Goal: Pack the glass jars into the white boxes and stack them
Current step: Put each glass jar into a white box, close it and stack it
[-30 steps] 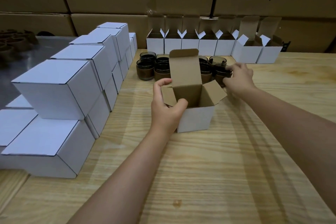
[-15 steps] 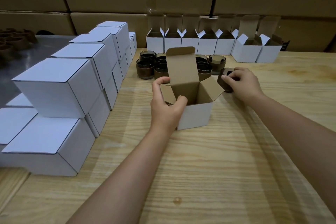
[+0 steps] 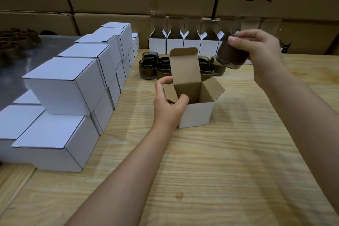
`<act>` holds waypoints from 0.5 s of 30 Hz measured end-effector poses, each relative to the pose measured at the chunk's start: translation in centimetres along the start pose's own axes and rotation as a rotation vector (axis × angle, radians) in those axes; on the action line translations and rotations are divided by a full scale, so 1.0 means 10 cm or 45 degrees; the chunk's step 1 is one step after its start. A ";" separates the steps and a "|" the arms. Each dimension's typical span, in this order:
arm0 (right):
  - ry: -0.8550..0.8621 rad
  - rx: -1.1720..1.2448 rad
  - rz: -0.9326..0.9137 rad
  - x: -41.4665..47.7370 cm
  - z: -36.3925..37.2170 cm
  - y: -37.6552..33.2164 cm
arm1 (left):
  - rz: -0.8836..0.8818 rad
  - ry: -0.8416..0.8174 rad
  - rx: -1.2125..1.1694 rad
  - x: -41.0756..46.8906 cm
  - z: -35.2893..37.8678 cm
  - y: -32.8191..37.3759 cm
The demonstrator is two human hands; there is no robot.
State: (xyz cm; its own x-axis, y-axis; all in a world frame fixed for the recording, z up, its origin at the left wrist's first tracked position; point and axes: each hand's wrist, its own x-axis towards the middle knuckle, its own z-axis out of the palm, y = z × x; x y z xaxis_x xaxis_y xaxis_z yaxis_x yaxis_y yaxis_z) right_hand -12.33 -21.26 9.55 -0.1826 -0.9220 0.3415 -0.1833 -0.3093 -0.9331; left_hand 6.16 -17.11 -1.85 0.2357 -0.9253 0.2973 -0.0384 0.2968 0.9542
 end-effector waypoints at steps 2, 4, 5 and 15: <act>-0.102 -0.025 -0.027 -0.09 0.08 -0.14 | 0.026 -0.009 0.007 0.01 0.00 -0.01; -0.221 -0.050 -0.020 -0.18 0.18 -0.23 | 0.053 -0.020 0.001 0.00 -0.01 -0.01; -0.264 -0.068 -0.010 -0.23 0.24 -0.24 | 0.056 -0.023 -0.022 0.00 -0.01 -0.01; -0.096 -0.611 -0.001 -0.50 0.60 -0.02 | 0.018 -0.022 -0.118 0.03 0.00 -0.02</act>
State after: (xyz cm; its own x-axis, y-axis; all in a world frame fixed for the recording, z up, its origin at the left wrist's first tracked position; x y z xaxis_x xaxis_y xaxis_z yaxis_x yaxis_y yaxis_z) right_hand -5.60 -18.00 7.36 -0.1155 -0.9416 0.3164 -0.6116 -0.1836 -0.7696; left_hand 6.24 -17.46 -1.94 0.2191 -0.9244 0.3121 0.0484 0.3297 0.9428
